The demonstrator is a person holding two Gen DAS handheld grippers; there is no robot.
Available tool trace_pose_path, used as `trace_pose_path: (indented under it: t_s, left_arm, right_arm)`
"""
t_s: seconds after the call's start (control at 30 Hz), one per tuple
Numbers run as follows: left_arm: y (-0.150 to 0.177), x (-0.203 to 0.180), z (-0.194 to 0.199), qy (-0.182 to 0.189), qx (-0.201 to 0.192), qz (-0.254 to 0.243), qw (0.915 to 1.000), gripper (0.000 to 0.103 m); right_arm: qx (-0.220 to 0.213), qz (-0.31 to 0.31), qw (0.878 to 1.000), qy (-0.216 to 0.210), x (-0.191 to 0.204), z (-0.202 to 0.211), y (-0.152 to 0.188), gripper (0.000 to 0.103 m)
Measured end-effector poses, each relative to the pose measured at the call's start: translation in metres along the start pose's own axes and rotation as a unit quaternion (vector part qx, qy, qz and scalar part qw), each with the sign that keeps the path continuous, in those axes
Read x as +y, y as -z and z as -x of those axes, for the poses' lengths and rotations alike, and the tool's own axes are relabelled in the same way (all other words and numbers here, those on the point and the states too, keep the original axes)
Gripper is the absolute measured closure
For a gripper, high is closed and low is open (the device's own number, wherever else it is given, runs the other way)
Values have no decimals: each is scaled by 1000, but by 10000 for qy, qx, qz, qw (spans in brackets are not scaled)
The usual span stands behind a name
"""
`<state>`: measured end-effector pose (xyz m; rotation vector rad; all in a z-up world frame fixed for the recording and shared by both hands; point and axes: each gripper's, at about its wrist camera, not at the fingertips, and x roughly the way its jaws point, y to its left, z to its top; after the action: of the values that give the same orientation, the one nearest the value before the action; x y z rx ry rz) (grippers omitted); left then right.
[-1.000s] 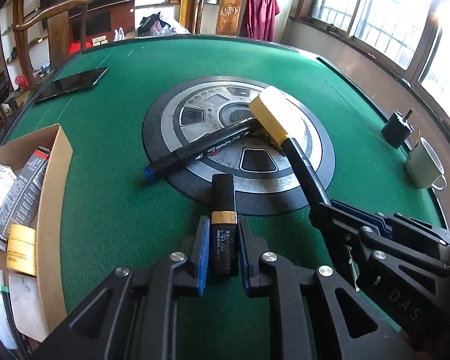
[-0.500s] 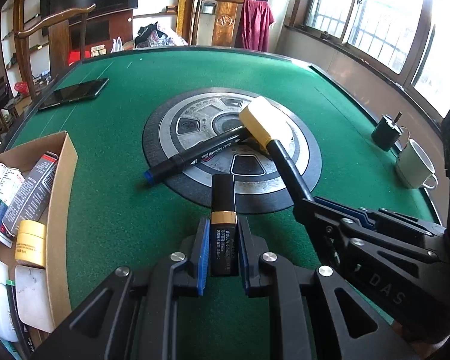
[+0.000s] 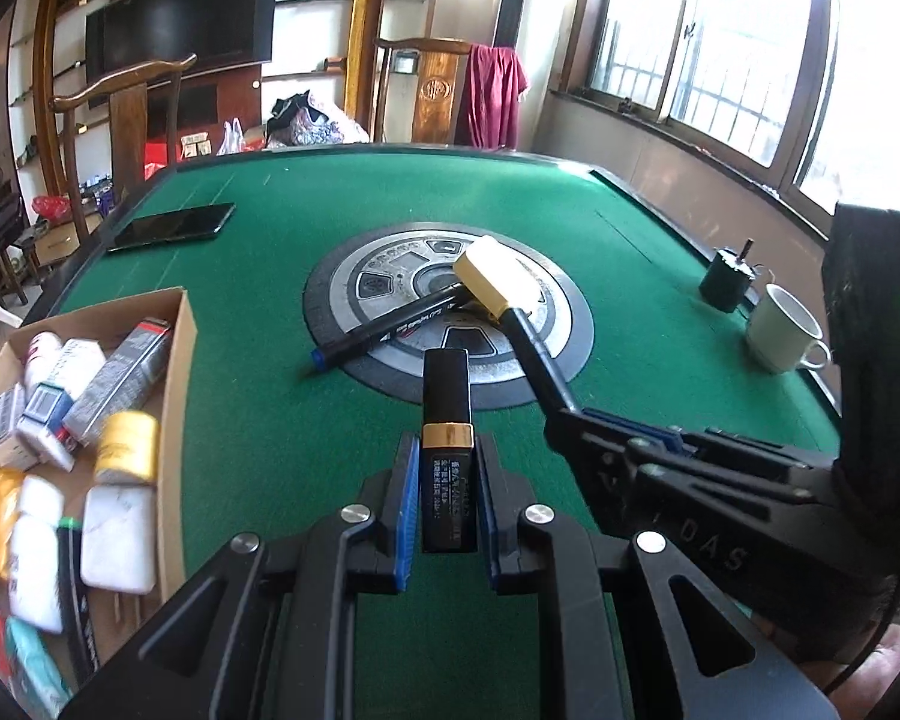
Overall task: Organize objects
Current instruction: 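Lift the gold-banded marker with the left tool while the right tool lifts its black marker, then carry both held black markers over the cardboard box with both tools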
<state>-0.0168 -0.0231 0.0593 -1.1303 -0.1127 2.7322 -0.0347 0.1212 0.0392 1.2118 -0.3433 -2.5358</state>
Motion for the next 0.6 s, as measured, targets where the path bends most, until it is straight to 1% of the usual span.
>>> trace_pose_path:
  t_s: [0.2,0.3,0.47,0.6]
  left_arm:
    - [12,9,27,107,-138,48,9998,86]
    - [14,19,43,141,-264,139,9995,86]
    - [19,51,75,97,-535,403,9977,86]
    - [27,88,96,-55,-648,716,9953,86]
  right_arm:
    - [36,76,9999,-143,17,8,22,89]
    - [38,128,9996,-240,28,12,25,88]
    - [-3,367,9983,-449,61,24,26,88]
    - [24,546,9958,-735,90,31,29,88]
